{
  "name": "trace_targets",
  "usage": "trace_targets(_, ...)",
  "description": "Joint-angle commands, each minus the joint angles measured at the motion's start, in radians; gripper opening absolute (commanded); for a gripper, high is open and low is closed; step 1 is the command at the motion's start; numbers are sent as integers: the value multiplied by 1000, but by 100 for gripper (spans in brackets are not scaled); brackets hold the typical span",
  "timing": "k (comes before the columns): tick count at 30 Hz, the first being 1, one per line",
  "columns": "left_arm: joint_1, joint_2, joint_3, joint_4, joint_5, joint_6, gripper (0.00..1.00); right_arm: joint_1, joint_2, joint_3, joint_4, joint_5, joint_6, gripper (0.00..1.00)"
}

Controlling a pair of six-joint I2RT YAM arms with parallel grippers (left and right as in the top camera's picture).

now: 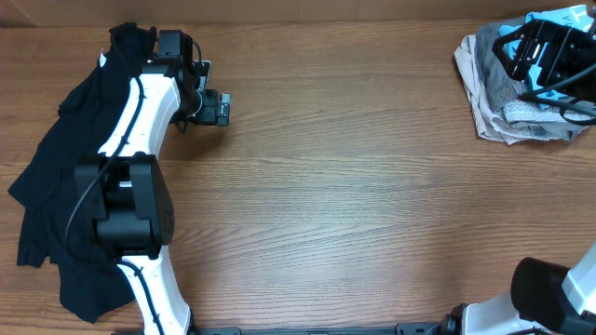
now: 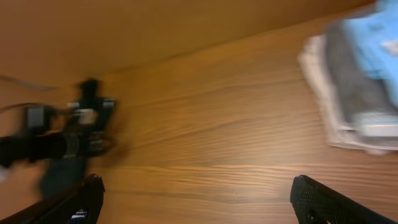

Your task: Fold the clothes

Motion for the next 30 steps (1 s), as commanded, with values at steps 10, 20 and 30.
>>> trace_targets(10, -6, -28, 5, 2, 11, -13, 100, 4, -10, 13, -1, -73, 51, 100)
trace_targets(20, -6, -28, 5, 2, 11, -13, 100, 198, -134, -35, 192, 246, 48, 100)
trace_targets(30, -12, -28, 5, 2, 11, -13, 100, 234, -609, -749, 702, 273, 48, 100)
